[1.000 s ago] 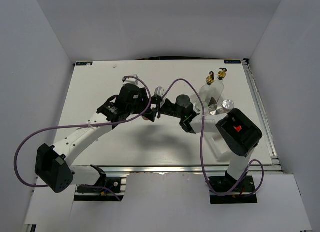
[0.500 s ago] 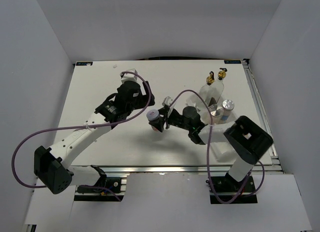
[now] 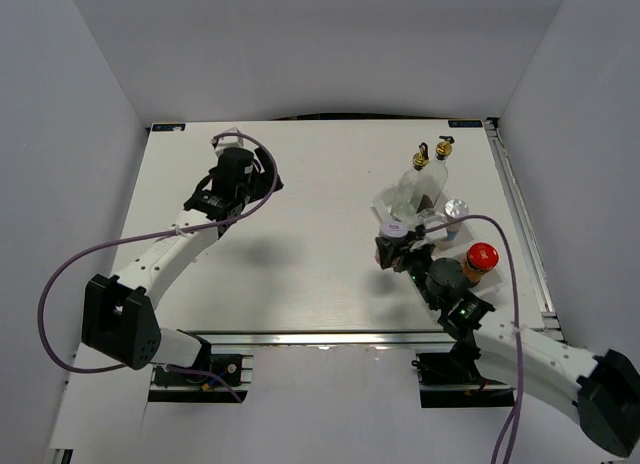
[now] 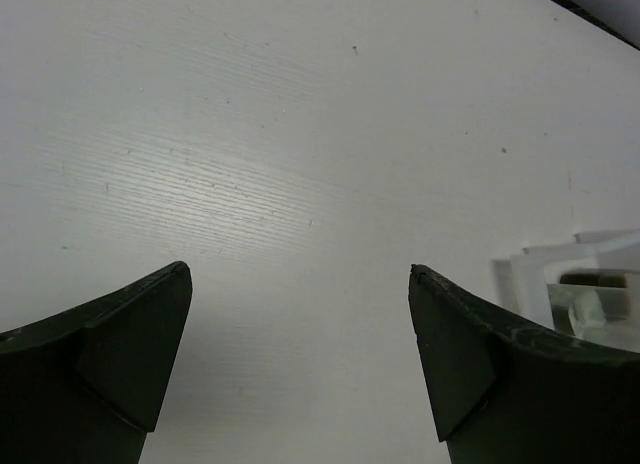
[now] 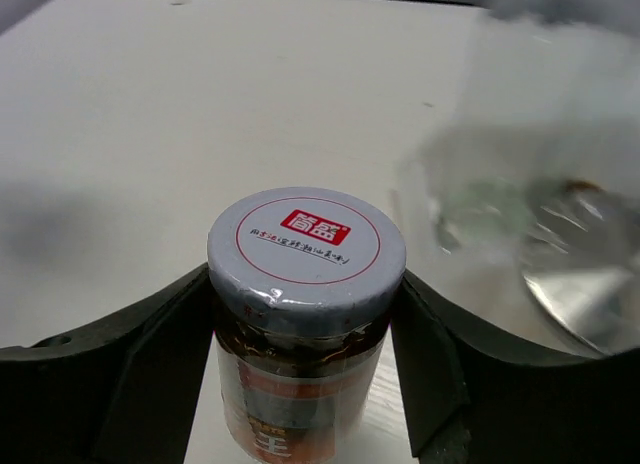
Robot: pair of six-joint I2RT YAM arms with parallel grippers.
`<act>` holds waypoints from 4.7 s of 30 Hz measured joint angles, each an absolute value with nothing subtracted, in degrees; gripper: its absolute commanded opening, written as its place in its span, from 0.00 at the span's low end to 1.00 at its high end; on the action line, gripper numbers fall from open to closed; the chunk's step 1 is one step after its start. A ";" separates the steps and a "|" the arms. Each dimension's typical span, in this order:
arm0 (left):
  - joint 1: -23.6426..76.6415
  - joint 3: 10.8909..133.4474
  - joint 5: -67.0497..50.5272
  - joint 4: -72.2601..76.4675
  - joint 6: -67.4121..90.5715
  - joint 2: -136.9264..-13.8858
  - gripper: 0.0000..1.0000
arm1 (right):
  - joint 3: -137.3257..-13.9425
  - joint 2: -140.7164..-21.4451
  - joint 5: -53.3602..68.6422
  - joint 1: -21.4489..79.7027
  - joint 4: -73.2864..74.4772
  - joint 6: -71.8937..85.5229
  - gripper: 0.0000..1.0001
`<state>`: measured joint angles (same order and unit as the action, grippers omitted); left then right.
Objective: Organize the condiment bottles
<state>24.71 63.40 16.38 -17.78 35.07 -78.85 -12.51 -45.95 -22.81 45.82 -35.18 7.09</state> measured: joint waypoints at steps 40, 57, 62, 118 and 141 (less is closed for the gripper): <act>22.98 60.88 12.60 -12.21 33.15 -82.17 0.98 | -15.14 -21.43 -60.10 45.87 15.09 20.25 0.11; 22.87 60.84 12.88 -12.40 32.75 -82.17 0.98 | -11.66 -29.58 -60.88 45.82 4.89 16.29 0.44; 22.63 60.64 13.30 -12.43 32.58 -82.15 0.98 | -10.96 -28.95 -60.73 45.82 3.11 15.84 0.51; 22.55 59.68 13.89 -11.97 32.42 -81.54 0.98 | -12.84 -29.21 -58.30 45.82 7.57 14.26 0.57; 22.44 59.70 11.68 -10.63 31.90 -81.69 0.98 | -1.96 -30.59 -58.19 45.82 -28.05 -4.56 0.67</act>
<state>22.44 59.70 11.68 -10.63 31.90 -81.69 -1.96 -30.59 -58.19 45.82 -28.05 -4.56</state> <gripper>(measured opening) 0.982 0.694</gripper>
